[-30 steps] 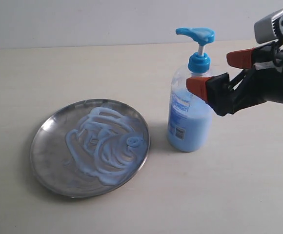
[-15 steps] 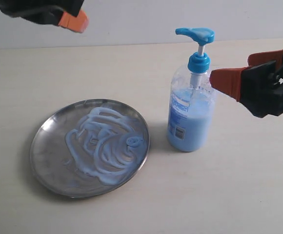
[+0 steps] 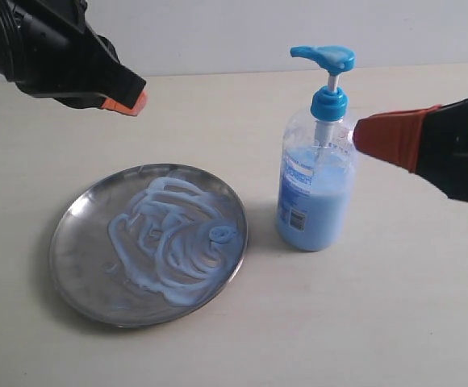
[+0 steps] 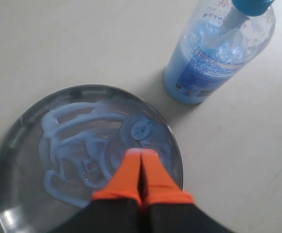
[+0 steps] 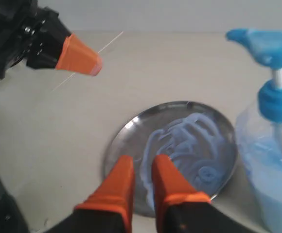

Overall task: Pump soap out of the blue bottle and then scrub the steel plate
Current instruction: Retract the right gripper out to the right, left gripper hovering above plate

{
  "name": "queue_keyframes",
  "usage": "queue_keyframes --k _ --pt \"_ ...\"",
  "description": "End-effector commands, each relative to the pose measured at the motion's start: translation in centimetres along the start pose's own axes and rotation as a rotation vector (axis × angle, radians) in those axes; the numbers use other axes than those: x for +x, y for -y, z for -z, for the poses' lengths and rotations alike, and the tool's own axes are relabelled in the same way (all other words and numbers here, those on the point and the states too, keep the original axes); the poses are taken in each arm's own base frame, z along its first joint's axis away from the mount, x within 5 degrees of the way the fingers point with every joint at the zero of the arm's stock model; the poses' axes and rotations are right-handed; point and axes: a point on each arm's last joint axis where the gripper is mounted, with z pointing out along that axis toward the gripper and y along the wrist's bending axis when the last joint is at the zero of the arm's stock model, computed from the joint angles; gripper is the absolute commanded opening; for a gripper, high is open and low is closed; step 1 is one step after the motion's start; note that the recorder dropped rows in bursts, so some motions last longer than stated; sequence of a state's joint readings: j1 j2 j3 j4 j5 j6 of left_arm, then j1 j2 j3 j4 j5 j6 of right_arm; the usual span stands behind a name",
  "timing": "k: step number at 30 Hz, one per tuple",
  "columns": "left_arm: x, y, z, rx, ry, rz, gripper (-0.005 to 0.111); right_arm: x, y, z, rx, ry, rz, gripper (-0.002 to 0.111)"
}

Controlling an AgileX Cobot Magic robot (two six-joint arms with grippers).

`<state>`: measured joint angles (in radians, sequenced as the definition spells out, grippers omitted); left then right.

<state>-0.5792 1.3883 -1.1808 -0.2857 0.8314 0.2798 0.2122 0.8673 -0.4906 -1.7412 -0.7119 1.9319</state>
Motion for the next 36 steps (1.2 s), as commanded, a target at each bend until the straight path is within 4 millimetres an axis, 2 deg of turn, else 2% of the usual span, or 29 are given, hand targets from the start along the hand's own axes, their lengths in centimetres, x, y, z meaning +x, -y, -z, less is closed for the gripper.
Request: queue_keyframes --k 1,8,12,15,18,25,27,32,35,36 --pt "-0.1 -0.1 -0.2 0.001 0.018 0.007 0.0 0.6 -0.1 -1.0 -0.113 -0.094 -0.051 0.011" --pt "-0.1 -0.1 -0.2 0.003 0.013 0.007 0.0 1.8 1.6 -3.1 -0.138 -0.209 -0.151 0.011" --pt "0.0 -0.1 -0.2 0.003 0.011 0.007 0.0 2.3 1.5 -3.5 -0.198 -0.259 -0.234 0.011" --pt "-0.1 -0.1 -0.2 0.001 0.02 0.007 0.0 2.2 1.0 -3.2 -0.249 -0.247 -0.113 0.011" --pt "-0.1 -0.1 -0.2 0.001 0.02 0.007 0.0 1.8 0.8 -2.8 -0.222 -0.197 0.047 0.011" --pt "-0.1 -0.1 -0.2 0.001 0.02 0.007 0.0 0.3 1.7 -1.4 0.031 -0.066 0.457 0.011" --pt "-0.1 -0.1 -0.2 0.001 0.02 0.007 0.0 -0.2 2.4 -0.9 0.159 -0.04 0.57 0.011" --pt "-0.1 -0.1 -0.2 0.001 0.018 0.007 0.0 -1.5 4.9 0.7 0.546 -0.02 0.655 0.011" --pt "-0.1 -0.1 -0.2 0.002 0.016 0.007 0.0 -1.1 5.6 1.0 0.611 -0.047 0.672 0.011" --pt "-0.1 -0.1 -0.2 0.003 0.014 0.007 0.0 -0.2 6.1 1.1 0.642 -0.084 0.688 0.011"
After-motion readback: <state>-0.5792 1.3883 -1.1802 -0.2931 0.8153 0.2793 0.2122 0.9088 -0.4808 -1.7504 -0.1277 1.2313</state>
